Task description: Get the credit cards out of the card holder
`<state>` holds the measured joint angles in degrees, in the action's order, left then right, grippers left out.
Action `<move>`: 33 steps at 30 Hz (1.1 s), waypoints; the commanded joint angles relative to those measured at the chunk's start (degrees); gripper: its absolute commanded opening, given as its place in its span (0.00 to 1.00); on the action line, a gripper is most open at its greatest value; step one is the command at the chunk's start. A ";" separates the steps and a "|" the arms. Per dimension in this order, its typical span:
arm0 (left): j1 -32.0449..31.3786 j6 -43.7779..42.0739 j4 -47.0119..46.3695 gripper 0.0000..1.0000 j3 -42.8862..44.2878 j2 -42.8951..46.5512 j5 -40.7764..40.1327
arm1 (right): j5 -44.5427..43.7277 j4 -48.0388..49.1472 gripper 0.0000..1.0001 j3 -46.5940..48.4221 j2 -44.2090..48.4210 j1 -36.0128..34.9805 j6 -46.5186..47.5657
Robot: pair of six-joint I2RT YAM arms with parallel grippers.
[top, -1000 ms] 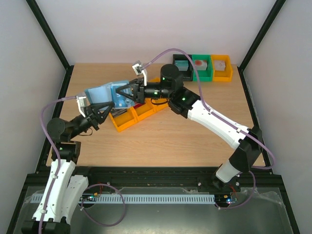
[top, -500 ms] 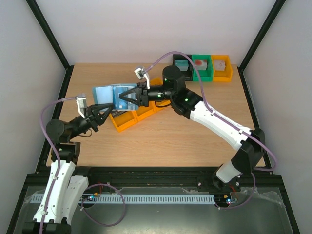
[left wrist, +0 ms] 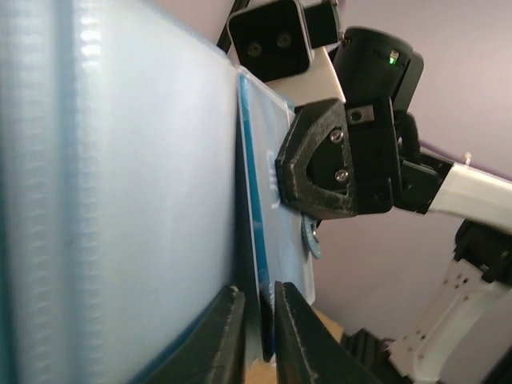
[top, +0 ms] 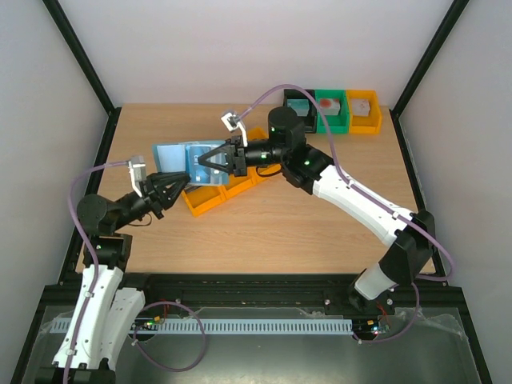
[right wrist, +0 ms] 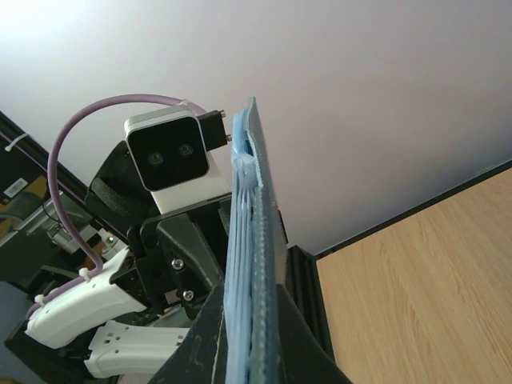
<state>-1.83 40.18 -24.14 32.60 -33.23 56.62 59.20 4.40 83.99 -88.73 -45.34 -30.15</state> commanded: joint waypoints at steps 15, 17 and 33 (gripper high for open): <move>-0.85 1.79 0.31 0.02 0.62 -0.40 -2.14 | 4.12 0.32 0.19 2.49 -0.11 -0.71 1.56; -0.37 2.65 -1.07 0.02 0.37 -0.43 -2.43 | 3.90 -0.15 0.26 1.61 0.45 -0.34 1.75; 0.24 3.61 -3.05 0.02 0.22 -0.04 -1.01 | 3.63 -1.44 0.11 -1.69 2.73 0.60 2.44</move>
<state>-2.17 43.40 -24.91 32.71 -33.63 56.45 61.04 3.73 82.30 -87.99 -44.82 -28.36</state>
